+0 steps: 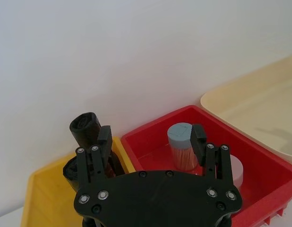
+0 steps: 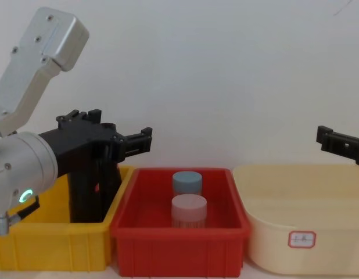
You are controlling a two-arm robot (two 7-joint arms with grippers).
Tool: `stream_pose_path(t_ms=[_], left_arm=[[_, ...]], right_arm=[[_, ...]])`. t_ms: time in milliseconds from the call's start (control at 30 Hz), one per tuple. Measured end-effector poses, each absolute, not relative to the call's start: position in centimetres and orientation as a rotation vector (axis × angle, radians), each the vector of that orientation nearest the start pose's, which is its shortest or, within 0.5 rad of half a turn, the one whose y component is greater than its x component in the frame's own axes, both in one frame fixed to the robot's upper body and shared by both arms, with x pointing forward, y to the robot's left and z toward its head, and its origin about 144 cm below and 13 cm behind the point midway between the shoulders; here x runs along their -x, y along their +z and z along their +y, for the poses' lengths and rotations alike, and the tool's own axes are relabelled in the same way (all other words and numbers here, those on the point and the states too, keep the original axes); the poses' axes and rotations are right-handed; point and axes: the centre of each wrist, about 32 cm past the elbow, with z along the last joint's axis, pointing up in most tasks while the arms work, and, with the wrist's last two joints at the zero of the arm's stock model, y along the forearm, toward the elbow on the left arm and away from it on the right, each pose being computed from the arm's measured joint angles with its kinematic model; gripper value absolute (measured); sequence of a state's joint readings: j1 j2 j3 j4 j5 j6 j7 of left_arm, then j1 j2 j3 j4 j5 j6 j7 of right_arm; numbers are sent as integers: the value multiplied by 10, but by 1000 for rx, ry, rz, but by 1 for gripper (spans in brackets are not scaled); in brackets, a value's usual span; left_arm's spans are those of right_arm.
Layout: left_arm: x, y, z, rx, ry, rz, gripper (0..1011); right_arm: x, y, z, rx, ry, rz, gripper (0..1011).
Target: Pick up the garbage bag with the one hand and transfer it to the other hand.
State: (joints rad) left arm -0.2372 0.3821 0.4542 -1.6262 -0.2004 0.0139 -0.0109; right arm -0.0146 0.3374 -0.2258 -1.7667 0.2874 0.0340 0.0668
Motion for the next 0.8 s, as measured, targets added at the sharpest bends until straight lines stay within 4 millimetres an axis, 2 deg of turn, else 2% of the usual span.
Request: stream_pose_path(t_ms=[800], left_arm=[[-492,1204,198,-61,1124,-268,1002]], right_arm=[[-443,1189,-237,-26,-1230,-75,1001]])
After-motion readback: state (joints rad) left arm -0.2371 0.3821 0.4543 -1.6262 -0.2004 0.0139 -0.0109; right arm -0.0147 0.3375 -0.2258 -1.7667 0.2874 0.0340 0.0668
